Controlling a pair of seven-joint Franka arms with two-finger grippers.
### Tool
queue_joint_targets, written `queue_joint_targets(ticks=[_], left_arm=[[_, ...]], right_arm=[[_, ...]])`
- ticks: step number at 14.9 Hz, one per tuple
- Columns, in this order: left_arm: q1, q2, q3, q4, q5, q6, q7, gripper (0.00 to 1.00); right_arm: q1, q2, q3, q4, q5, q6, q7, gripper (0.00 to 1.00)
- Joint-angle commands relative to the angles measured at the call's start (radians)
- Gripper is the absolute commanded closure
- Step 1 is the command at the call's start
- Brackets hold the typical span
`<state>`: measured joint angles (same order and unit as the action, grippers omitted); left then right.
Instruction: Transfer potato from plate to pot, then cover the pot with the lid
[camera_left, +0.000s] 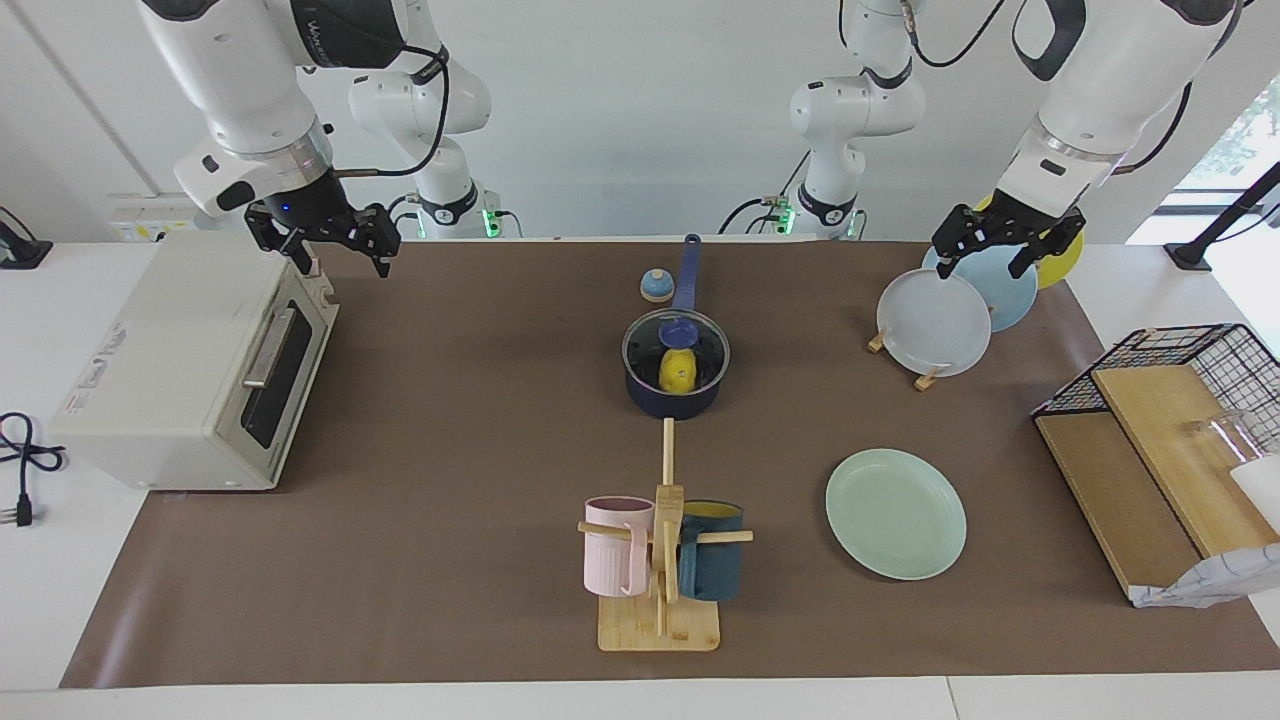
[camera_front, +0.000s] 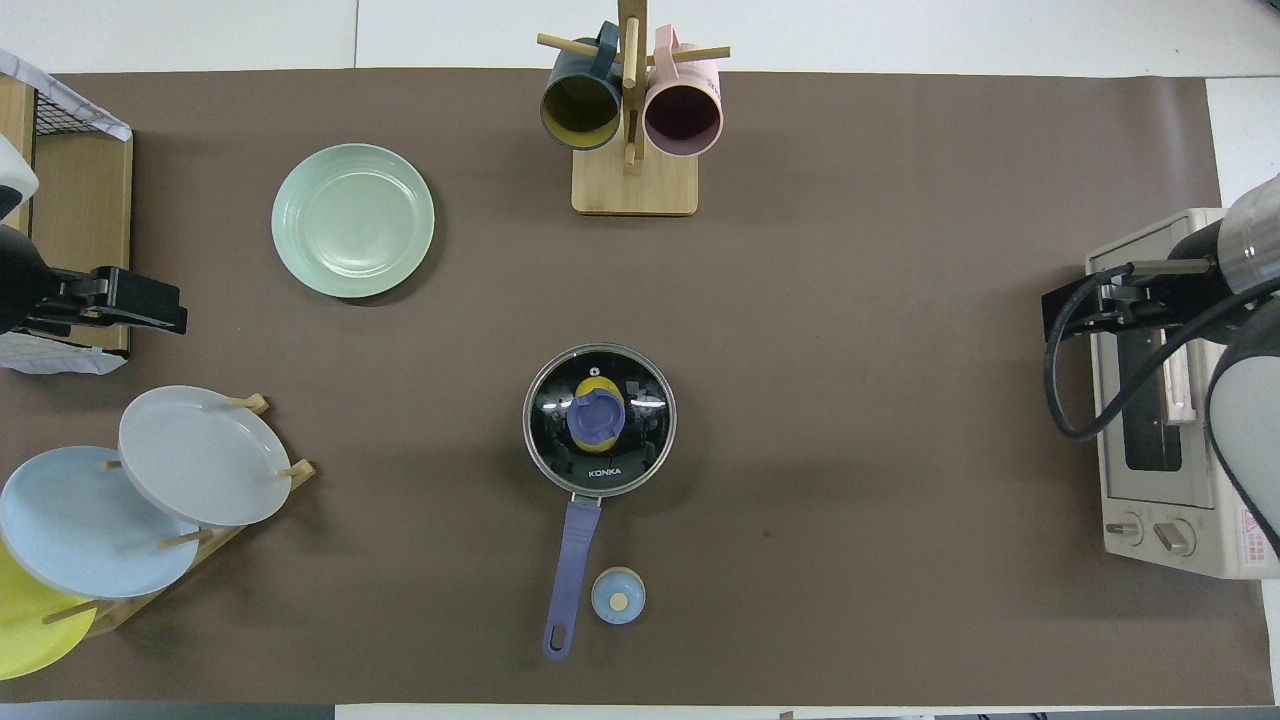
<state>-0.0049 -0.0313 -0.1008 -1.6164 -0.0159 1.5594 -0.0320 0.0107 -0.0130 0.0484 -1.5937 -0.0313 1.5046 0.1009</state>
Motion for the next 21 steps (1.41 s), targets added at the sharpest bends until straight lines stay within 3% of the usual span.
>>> queue_joint_targets(ticks=[1, 7, 21], left_arm=[[0.014, -0.027, -0.008, -0.030, 0.007, 0.008, -0.006, 0.00], [0.014, -0.027, -0.008, -0.030, 0.008, 0.008, -0.005, 0.00], [0.014, -0.027, -0.008, -0.030, 0.008, 0.008, -0.006, 0.00]], right_arm=[[-0.018, 0.013, 0.010, 0.032, 0.005, -0.023, -0.038, 0.00], [-0.067, 0.007, 0.010, 0.044, 0.037, -0.026, -0.056, 0.00], [-0.061, -0.002, 0.014, 0.020, 0.034, 0.002, -0.046, 0.00]])
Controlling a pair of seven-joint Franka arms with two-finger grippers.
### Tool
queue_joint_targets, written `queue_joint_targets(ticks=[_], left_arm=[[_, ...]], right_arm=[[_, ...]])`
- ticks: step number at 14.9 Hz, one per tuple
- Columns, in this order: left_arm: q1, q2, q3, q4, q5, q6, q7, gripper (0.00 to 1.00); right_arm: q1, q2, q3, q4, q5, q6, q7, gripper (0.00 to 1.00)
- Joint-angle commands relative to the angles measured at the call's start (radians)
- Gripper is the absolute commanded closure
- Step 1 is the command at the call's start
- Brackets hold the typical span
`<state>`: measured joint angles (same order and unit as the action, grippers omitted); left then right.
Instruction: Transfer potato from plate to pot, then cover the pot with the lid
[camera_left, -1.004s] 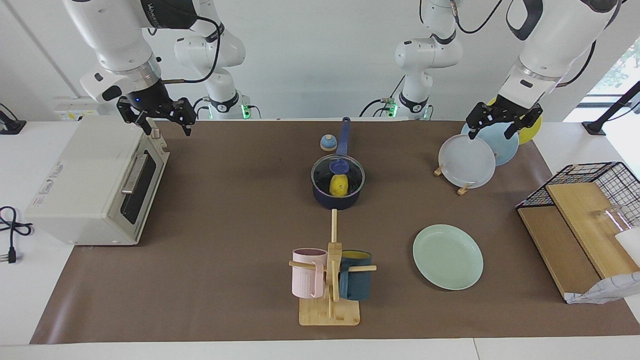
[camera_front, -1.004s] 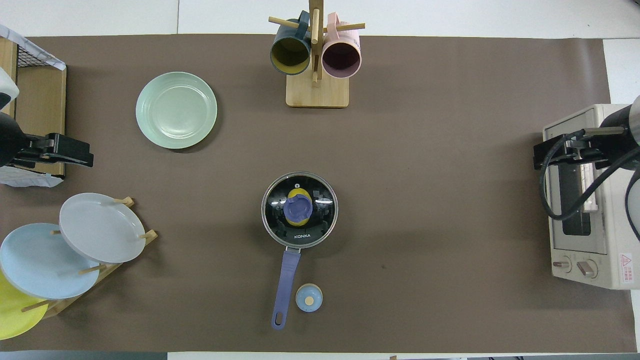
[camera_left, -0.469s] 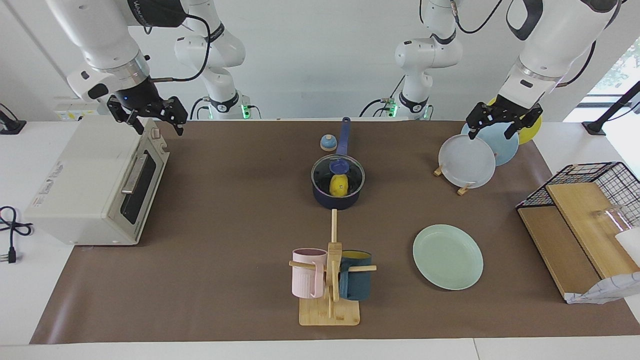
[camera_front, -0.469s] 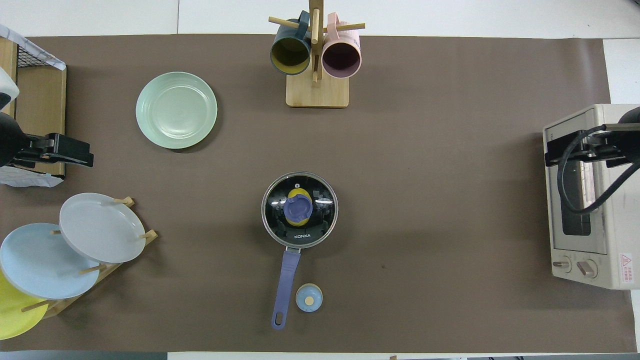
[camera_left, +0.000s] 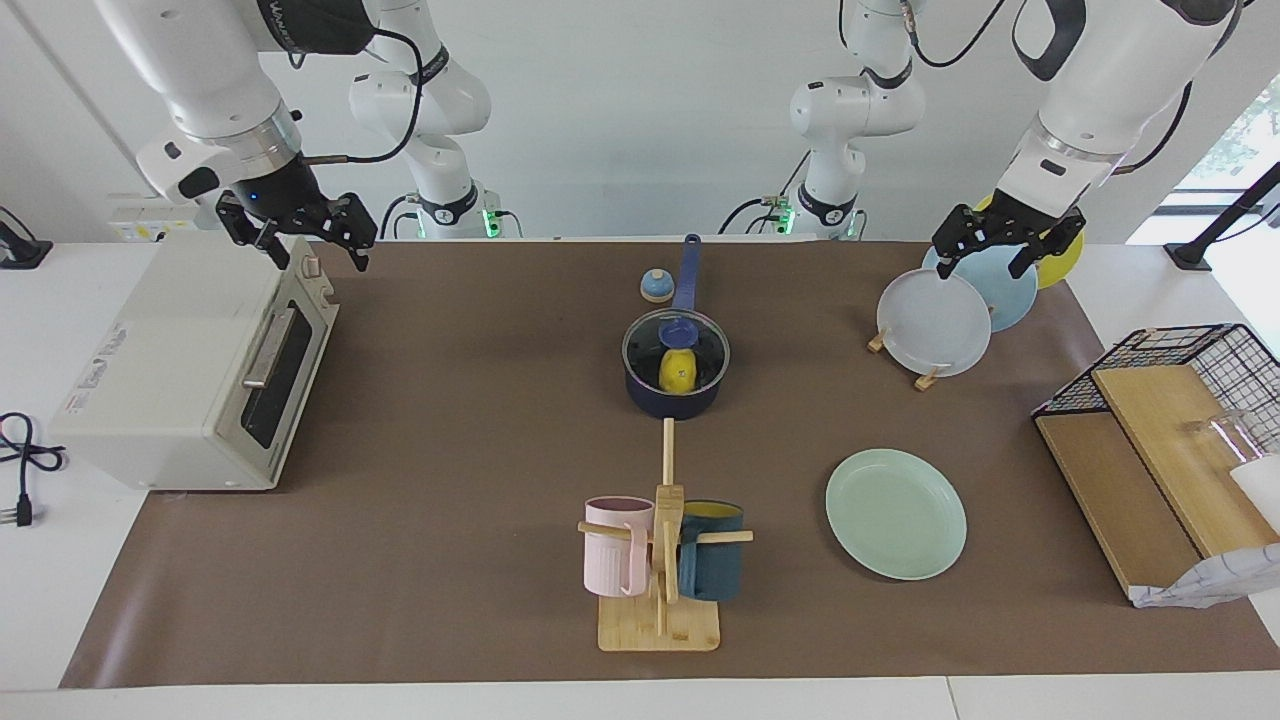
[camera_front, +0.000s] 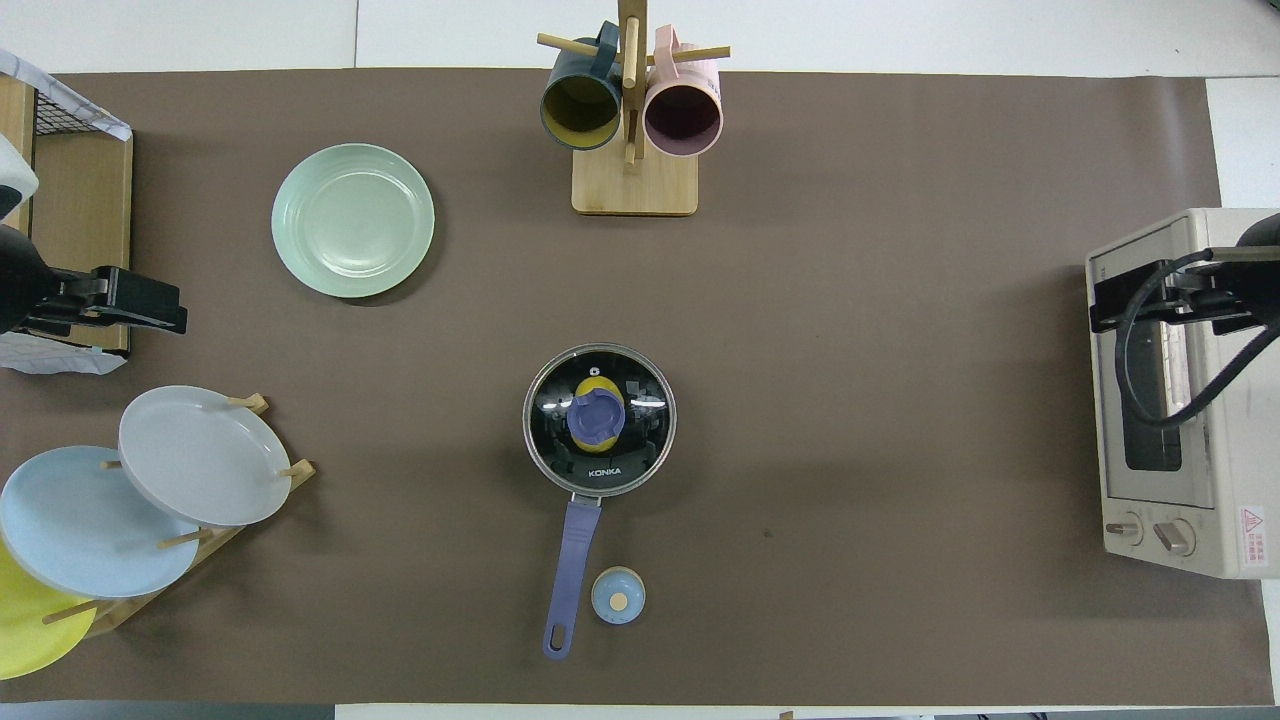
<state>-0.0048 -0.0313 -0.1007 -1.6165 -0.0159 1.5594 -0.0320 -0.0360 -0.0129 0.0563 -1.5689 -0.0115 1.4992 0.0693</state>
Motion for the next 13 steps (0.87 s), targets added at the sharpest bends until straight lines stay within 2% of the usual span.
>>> queue_joint_targets(ticks=[1, 13], left_arm=[[0.014, -0.027, -0.008, -0.030, 0.007, 0.008, -0.005, 0.00], [0.014, -0.027, -0.008, -0.030, 0.008, 0.008, -0.006, 0.00]], right_arm=[[-0.016, -0.002, 0.007, -0.003, 0.013, 0.007, -0.017, 0.00], [-0.005, -0.007, 0.008, -0.003, 0.013, 0.003, -0.016, 0.00]])
